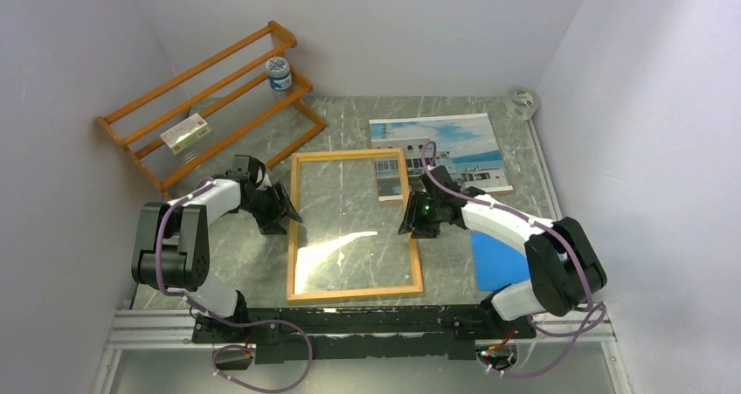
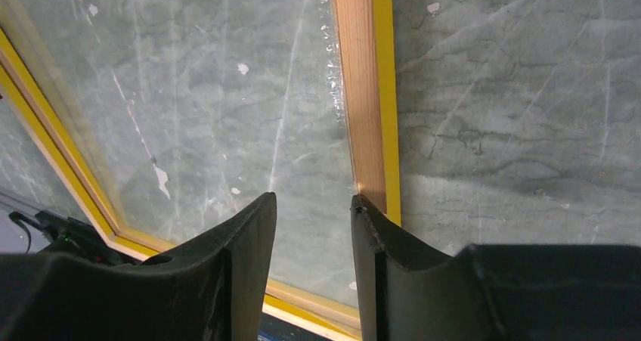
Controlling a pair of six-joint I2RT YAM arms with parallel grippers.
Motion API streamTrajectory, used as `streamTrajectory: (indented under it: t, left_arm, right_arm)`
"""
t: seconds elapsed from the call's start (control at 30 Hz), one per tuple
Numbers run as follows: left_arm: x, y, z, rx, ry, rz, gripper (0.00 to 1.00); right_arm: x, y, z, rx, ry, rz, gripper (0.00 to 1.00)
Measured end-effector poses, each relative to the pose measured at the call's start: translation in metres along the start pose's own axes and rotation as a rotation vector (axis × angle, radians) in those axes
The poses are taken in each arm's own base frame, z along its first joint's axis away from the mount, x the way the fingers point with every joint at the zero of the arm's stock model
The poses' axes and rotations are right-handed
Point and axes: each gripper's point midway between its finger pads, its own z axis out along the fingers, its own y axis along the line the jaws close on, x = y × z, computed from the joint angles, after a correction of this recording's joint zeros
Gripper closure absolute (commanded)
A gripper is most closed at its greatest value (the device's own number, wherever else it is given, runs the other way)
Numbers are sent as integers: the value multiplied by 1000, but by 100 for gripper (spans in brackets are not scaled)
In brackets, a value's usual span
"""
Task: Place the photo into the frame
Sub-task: Place the photo frame item in the photo frame.
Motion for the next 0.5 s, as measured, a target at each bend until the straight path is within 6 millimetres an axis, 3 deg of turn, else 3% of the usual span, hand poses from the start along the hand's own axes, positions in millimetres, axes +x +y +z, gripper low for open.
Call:
streamTrajectory:
  t: [0.5]
  left_arm:
    - [7, -6, 3, 68, 29, -42, 38]
  right_arm:
    - [-7, 9, 1, -151, -82, 26, 52]
